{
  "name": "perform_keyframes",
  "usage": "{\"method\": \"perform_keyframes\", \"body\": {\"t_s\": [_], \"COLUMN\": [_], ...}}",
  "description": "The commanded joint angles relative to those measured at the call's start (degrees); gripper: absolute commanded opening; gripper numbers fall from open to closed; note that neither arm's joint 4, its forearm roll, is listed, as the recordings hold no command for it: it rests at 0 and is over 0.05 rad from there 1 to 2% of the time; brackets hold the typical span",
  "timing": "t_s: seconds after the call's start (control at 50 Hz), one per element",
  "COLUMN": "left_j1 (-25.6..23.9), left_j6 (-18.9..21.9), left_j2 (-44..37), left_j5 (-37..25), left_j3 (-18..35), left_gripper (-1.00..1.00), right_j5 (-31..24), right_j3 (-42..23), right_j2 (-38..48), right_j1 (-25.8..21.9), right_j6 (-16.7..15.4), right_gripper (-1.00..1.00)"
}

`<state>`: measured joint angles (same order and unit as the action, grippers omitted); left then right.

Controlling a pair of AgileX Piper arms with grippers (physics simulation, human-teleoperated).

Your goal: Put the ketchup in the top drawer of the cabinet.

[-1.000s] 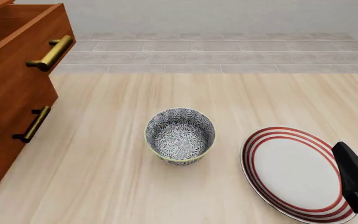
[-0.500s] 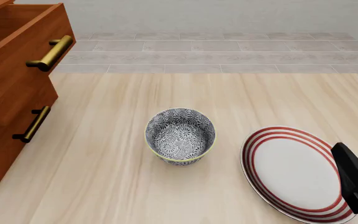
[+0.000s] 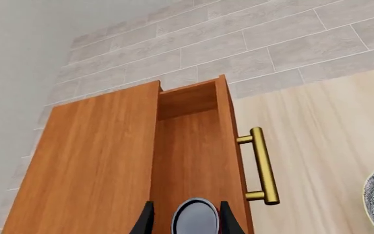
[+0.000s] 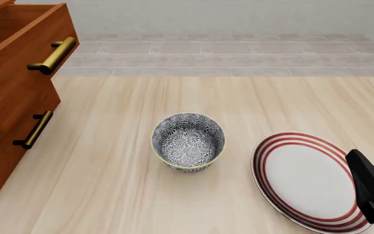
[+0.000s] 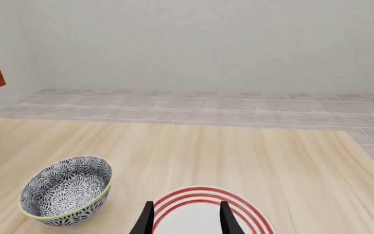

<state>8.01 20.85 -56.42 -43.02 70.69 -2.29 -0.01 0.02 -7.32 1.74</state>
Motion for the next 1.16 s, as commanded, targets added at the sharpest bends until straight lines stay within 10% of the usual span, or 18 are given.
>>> {"method": "perform_keyframes", "body": {"t_s": [0.02, 0.66, 1.16], "left_j1": [0.2, -5.0, -16.1], "left_j6": [0.8, 2.7, 7.9], "left_j2": [-0.1, 7.8, 23.2], "left_j5": [0.0, -10.5, -17.1], "left_j3": [0.0, 8.5, 2.6], "left_gripper": [1.0, 1.0, 1.0], "right_j5": [-0.1, -0.1, 0.2], "right_j3": [0.0, 0.0, 0.0], "right_j2": [0.0, 0.0, 0.0], "right_j1": [-0.1, -0.2, -0.1], "right_j6": [-0.1, -0.1, 0.0], "right_gripper": [1.0, 1.0, 1.0]}}
